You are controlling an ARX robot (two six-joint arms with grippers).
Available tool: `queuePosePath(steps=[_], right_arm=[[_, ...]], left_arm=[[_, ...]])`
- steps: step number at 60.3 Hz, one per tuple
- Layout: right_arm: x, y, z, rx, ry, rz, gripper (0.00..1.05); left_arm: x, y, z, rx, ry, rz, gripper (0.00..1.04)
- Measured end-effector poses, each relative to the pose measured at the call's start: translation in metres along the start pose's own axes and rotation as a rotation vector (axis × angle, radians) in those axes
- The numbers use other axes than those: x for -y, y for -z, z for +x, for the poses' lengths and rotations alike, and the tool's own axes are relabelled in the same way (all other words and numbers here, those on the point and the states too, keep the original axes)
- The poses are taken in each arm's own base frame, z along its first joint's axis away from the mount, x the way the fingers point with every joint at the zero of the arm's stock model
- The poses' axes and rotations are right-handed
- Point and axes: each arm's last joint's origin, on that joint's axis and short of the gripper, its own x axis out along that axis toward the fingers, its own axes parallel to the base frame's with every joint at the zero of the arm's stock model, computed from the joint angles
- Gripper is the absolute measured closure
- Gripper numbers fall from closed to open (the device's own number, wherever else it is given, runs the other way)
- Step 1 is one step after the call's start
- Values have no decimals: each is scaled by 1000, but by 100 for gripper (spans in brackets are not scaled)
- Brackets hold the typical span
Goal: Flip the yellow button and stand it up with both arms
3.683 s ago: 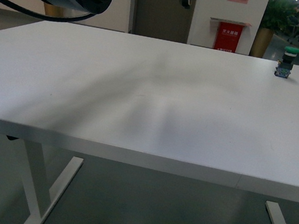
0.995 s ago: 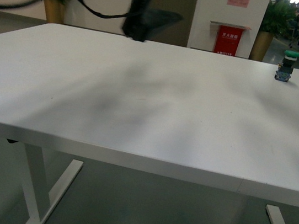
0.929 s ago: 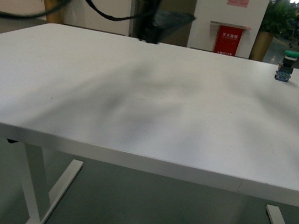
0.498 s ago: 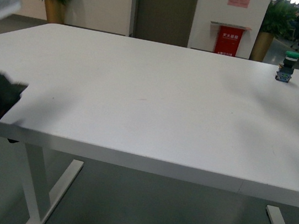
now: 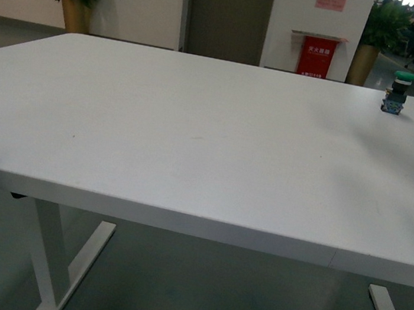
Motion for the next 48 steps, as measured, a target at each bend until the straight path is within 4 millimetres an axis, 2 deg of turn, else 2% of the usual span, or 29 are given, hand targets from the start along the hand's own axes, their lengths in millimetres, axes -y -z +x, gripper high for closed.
queuePosePath(steps=[4,7,15,48], right_arm=[[-1,-1,-1,0,-2,-3,69],[-1,-3,-1,4,-2,-4,69],[-1,-4,-2,5,-3,-5,69],[-3,-7,-5,2,5,-21,69]], left_arm=[[-2,2,-5,-11,-7,-40,68],[-3,5,-10,-26,-11,-67,81],[-3,4,-18,-19,-12,-85,101],[-3,0,-56,-15,-10,-94,101]])
